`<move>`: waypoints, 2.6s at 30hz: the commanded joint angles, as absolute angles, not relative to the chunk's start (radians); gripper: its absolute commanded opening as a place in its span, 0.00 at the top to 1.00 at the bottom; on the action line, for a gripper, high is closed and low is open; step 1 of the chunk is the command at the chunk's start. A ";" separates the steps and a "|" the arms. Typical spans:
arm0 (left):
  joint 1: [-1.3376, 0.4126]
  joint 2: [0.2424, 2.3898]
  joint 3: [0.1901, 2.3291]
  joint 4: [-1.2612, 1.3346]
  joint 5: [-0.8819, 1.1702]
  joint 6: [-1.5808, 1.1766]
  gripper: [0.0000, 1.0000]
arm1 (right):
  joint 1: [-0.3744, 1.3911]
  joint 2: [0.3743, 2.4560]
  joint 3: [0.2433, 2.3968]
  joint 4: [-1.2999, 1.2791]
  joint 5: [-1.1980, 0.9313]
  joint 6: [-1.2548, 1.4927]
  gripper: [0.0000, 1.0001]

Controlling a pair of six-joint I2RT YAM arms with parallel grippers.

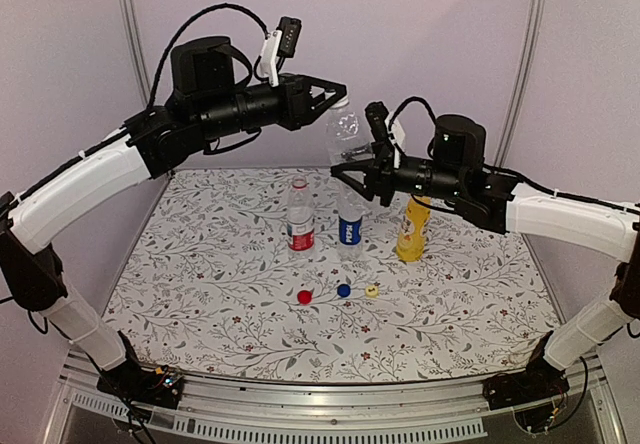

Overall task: Unscrew the bottle caps
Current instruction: Unscrew the bottle cap from the plastic bottle.

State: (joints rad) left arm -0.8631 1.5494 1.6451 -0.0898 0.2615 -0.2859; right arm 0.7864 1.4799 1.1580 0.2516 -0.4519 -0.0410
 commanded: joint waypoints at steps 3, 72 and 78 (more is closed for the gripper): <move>-0.948 1.624 1.743 -0.263 0.036 -0.333 0.76 | 0.850 1.493 1.172 0.167 -0.204 -0.076 0.59; -0.747 1.478 1.413 0.190 0.900 -0.251 0.77 | 0.804 1.488 1.170 0.204 -0.709 -0.034 0.61; -0.822 1.444 1.425 0.119 0.467 -0.372 0.90 | 0.804 1.483 1.170 0.169 -0.445 -0.061 0.62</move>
